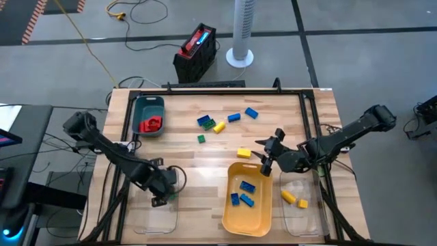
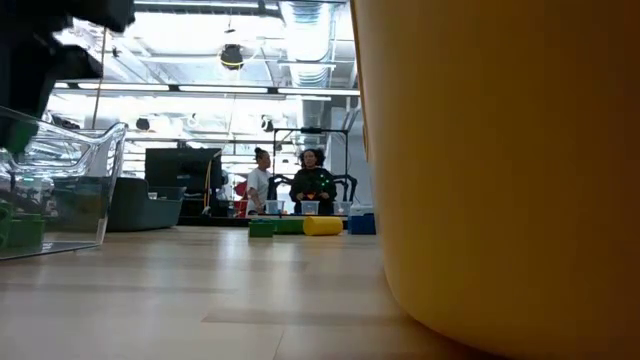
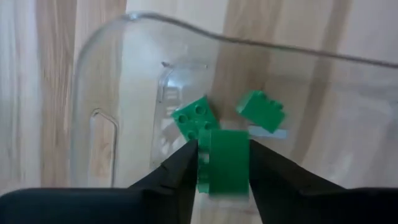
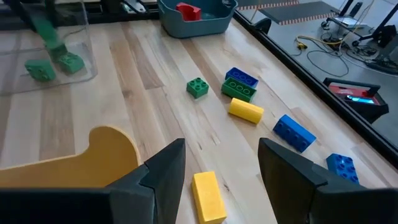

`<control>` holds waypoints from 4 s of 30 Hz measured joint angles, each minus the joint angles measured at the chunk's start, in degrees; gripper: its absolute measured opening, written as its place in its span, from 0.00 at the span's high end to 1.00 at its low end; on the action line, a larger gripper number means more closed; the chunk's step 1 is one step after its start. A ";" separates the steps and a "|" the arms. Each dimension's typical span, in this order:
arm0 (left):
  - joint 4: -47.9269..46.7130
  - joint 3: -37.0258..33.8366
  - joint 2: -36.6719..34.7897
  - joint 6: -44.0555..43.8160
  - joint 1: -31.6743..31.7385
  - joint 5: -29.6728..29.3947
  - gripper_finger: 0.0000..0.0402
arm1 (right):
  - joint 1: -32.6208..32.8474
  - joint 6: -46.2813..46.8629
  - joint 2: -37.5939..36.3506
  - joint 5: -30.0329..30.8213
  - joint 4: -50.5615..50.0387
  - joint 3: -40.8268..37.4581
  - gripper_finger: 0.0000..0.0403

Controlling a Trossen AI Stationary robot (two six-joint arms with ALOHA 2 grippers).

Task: Sort blocks
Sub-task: Put the green game piece into the left transparent bin

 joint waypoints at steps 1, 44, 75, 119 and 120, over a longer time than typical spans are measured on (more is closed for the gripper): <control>-0.20 0.00 1.14 0.00 0.00 0.12 0.66 | -0.01 0.00 -0.21 -0.39 -0.08 0.15 0.46; 13.33 -0.15 0.12 26.16 6.73 -25.49 0.52 | -12.26 -15.11 -0.37 -9.85 -10.76 15.47 0.46; 42.65 -0.17 2.85 54.91 48.33 -3.14 0.52 | -30.22 -20.95 0.74 -23.97 -16.51 16.31 0.46; 19.90 9.59 27.00 39.41 48.22 1.83 0.37 | -15.25 -19.98 0.31 -19.05 -11.34 13.82 0.46; 20.21 9.53 27.02 39.40 48.24 1.90 0.37 | -15.26 -19.98 0.31 -19.05 -11.31 13.82 0.46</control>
